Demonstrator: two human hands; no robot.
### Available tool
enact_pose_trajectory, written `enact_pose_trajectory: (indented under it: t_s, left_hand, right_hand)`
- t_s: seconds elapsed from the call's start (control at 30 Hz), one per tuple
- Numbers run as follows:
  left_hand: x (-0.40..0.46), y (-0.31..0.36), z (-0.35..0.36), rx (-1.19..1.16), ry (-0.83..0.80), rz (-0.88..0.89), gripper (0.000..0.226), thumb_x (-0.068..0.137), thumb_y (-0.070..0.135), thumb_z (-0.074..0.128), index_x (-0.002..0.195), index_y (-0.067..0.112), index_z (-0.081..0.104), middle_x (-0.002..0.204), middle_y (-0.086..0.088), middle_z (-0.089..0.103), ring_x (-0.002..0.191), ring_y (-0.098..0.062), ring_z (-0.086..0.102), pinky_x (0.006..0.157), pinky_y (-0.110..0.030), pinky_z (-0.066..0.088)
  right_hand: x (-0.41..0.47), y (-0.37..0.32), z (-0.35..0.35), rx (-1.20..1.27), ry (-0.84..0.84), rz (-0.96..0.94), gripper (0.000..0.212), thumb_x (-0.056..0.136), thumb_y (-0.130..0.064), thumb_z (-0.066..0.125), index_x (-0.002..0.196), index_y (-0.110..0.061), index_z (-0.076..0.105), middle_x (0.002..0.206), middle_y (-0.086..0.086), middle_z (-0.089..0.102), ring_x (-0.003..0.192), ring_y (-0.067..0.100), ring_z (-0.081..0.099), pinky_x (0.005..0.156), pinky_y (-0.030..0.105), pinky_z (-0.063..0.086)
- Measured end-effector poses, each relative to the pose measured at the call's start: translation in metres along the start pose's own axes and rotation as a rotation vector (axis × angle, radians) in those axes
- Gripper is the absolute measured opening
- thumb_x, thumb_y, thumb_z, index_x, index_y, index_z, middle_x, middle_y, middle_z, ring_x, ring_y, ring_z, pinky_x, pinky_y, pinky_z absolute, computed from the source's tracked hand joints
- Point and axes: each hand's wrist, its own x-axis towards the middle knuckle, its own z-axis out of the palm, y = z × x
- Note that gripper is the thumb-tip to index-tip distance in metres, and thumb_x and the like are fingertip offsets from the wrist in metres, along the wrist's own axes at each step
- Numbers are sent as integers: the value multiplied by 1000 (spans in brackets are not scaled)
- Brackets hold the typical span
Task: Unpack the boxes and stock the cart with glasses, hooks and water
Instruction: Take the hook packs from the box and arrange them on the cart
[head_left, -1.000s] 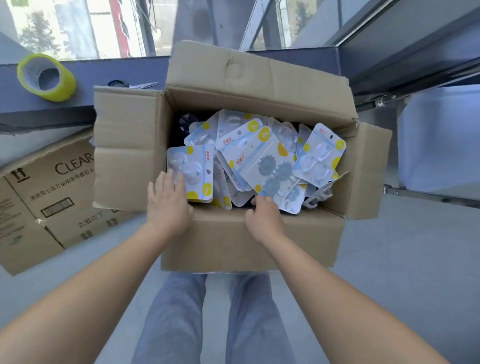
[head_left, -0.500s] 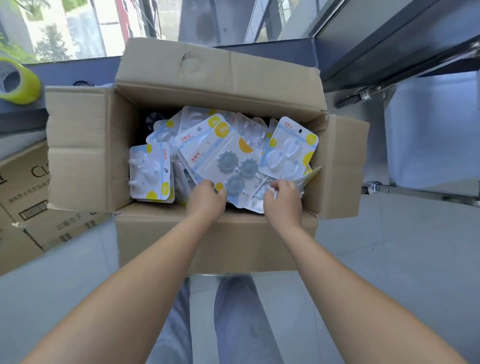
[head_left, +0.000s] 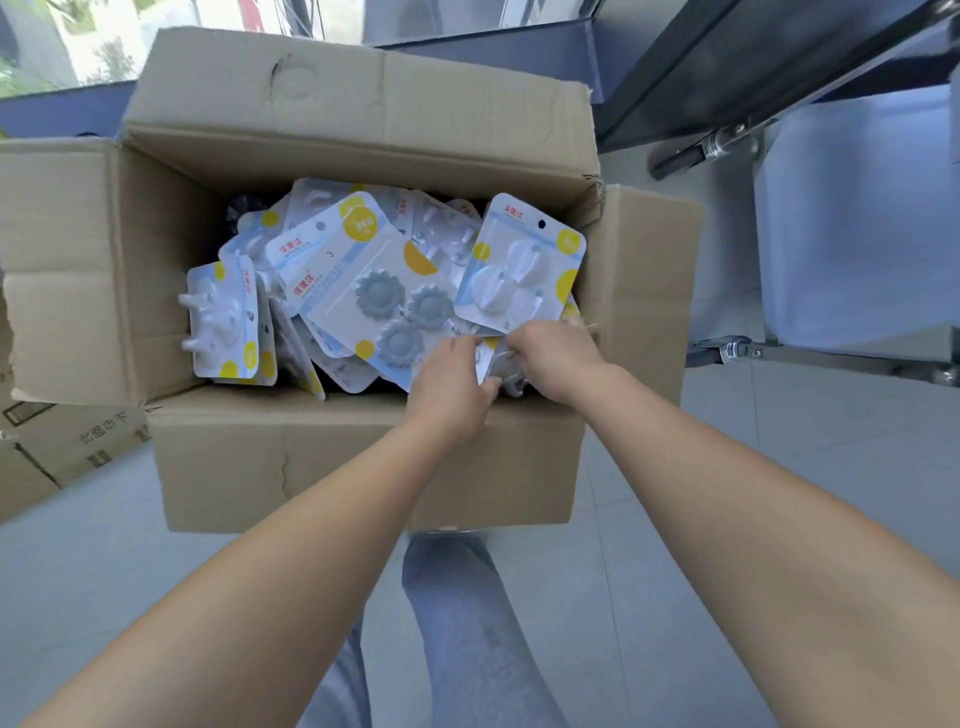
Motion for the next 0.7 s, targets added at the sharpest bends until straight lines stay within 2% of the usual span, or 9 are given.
enact_pose_trajectory:
  t_s: [0.1,0.17,0.23,0.33,0.47,0.53,0.6,0.63,0.7]
  left_hand:
    - [2,11,-3,-116,-15,-21,73,82,17,67,145,19,29,137,-3,49,124,-22,47,97,-31,39]
    - [-1,16,-12,-260,-42,-101,87,80,18,71,149,23,19,134,-5,52,114,-19,53,89,-27,40]
    - [-6,16,-21,-365,-47,-142,86,78,22,75,147,24,24,124,-2,54,103,-16,55,85,-25,43]
    - [-18,12,-34,-506,29,-158,81,74,26,79,141,22,34,122,5,52,113,-17,54,91,-28,46]
    - [-31,6,-50,-774,123,-341,98,72,33,81,148,19,20,133,0,48,121,-18,48,98,-32,38]
    - [-34,14,-55,-942,44,-334,71,73,27,80,133,16,43,116,2,62,107,-17,58,90,-31,46]
    - [-32,27,-56,-1154,35,-349,28,83,19,70,109,17,58,101,1,68,97,-20,62,79,-31,52]
    - [-29,30,-57,-1268,68,-359,20,87,16,65,106,16,60,102,-2,68,96,-22,64,80,-35,53]
    - [-19,26,-60,-1440,155,-355,20,91,14,60,111,13,59,112,-9,66,100,-26,64,87,-44,53]
  right_hand:
    - [-6,-1,-9,151,11,-62,7,93,-18,50,88,-18,55,99,7,63,95,29,57,71,33,31]
    - [-13,1,-24,351,48,-45,19,97,-19,46,81,-12,53,84,7,58,83,28,53,68,35,35]
    - [-18,3,-42,565,98,-26,34,97,-18,47,65,-14,37,67,2,42,65,19,40,62,34,31]
    - [-29,8,-66,780,220,59,42,97,-16,47,61,-18,24,61,-3,28,55,10,25,52,26,22]
    - [-30,7,-75,1412,373,304,23,96,-14,46,73,-16,41,72,5,47,64,15,45,59,26,38]
    - [-31,-5,-71,1879,289,405,16,99,-10,42,86,-14,51,83,7,59,67,18,59,58,26,47]
    - [-29,-22,-59,2196,180,453,19,100,-5,37,108,-8,53,105,12,63,91,25,63,73,37,52]
    - [-28,-31,-52,2289,149,489,21,100,-3,36,115,-7,51,113,14,61,100,28,61,81,42,50]
    - [-25,-42,-38,2331,90,552,18,100,-4,37,108,-9,52,107,11,62,94,26,60,86,42,47]
